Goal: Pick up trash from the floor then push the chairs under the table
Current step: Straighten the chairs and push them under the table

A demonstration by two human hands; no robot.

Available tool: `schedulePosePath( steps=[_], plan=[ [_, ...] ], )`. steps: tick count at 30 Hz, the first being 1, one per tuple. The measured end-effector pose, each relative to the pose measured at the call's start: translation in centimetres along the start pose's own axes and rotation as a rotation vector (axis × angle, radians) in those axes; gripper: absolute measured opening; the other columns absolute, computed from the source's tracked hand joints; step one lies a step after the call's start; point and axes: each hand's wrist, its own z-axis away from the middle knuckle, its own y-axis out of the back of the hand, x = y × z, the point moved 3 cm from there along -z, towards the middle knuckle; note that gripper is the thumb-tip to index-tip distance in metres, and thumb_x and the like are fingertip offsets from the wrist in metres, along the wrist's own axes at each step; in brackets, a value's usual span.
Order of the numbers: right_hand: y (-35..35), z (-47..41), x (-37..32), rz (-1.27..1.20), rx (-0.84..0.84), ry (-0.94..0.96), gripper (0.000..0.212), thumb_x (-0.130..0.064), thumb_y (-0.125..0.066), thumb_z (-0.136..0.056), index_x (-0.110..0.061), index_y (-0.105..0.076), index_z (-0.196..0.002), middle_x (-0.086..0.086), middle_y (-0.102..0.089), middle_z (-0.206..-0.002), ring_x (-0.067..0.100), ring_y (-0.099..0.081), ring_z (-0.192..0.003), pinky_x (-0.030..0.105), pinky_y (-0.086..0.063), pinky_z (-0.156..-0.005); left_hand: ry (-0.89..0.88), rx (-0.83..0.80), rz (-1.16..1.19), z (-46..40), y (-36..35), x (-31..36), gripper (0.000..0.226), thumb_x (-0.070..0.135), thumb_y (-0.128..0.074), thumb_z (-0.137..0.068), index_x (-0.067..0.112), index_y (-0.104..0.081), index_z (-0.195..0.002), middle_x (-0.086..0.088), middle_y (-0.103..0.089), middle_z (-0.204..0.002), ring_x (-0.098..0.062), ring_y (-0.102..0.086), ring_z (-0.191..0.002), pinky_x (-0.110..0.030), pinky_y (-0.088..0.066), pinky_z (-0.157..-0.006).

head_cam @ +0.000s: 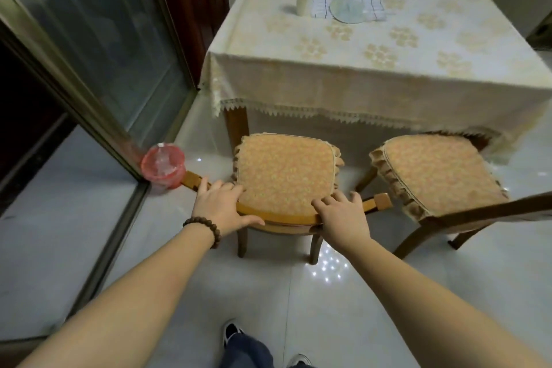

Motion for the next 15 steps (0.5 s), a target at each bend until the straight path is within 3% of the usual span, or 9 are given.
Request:
schedulePosePath(
  steps=[2,4,6,8,10,15],
  plan=[
    [0.1,-0.2,-0.2,0.023,-0.011,-0.043,0.027,-0.028,-0.064,-0.080,-0.023,-0.054,-0.105,-0.001,-0.066,-0.106,0.028,-0.051,-0.109,0.047,-0.028,-0.098,-0.098,-0.080,-0.125,-0.7,-0.3,0.2,0.094,0.089,-0.043,-0.059,0.031,-0.044,-0.133,0.006,-0.053,-0.132,-0.021,-0.040,-0.127,-0.054,-0.007,-0.114],
    [0.3,-0.3,-0.2,0.053,-0.019,-0.045,0.019,-0.026,-0.067,-0.077,-0.024,-0.057,-0.093,-0.003,-0.067,-0.093,0.025,-0.056,-0.097,0.041,-0.032,-0.090,-0.161,-0.055,-0.217,-1.1,-0.5,0.4,0.067,0.069,-0.054,-0.075,0.031,-0.048,-0.130,0.006,-0.056,-0.129,-0.020,-0.043,-0.125,-0.052,-0.008,-0.115],
    [0.4,-0.3,-0.1,0.068,0.001,-0.025,0.016,-0.030,-0.070,-0.076,-0.024,-0.058,-0.084,-0.005,-0.067,-0.083,0.023,-0.057,-0.088,0.038,-0.033,-0.086,-0.187,-0.007,-0.251,-1.4,-0.3,0.4,0.035,0.042,-0.056,-0.085,0.030,-0.055,-0.118,0.005,-0.063,-0.117,-0.020,-0.051,-0.115,-0.046,-0.019,-0.113],
    [0.3,-0.4,0.1,0.068,0.053,-0.022,0.011,-0.028,-0.070,-0.076,-0.024,-0.061,-0.079,-0.004,-0.066,-0.077,0.023,-0.058,-0.083,0.037,-0.036,-0.088,-0.212,0.019,-0.274,-1.5,-0.1,0.4,0.019,0.034,-0.054,-0.087,0.028,-0.058,-0.105,0.005,-0.066,-0.105,-0.020,-0.057,-0.105,-0.037,-0.035,-0.098],
    [0.0,-0.6,0.4,0.053,0.053,-0.069,0.016,-0.024,-0.077,-0.067,-0.024,-0.062,-0.070,-0.004,-0.064,-0.066,0.023,-0.059,-0.073,0.038,-0.041,-0.080,-0.231,0.033,-0.268,-1.8,0.1,0.4,0.014,0.031,-0.053,-0.088,0.027,-0.058,-0.101,0.004,-0.066,-0.100,-0.020,-0.059,-0.099,-0.033,-0.039,-0.086],
    [0.0,-2.2,0.8,0.105,0.095,-0.089,0.033,-0.019,-0.087,-0.046,-0.023,-0.055,-0.056,-0.008,-0.051,-0.048,0.021,-0.051,-0.051,0.034,-0.035,-0.060,-0.251,0.051,-0.275,-3.5,0.7,-0.3,0.013,0.028,-0.052,-0.088,0.026,-0.058,-0.099,0.004,-0.067,-0.096,-0.020,-0.061,-0.093,-0.033,-0.041,-0.080]
  ],
)
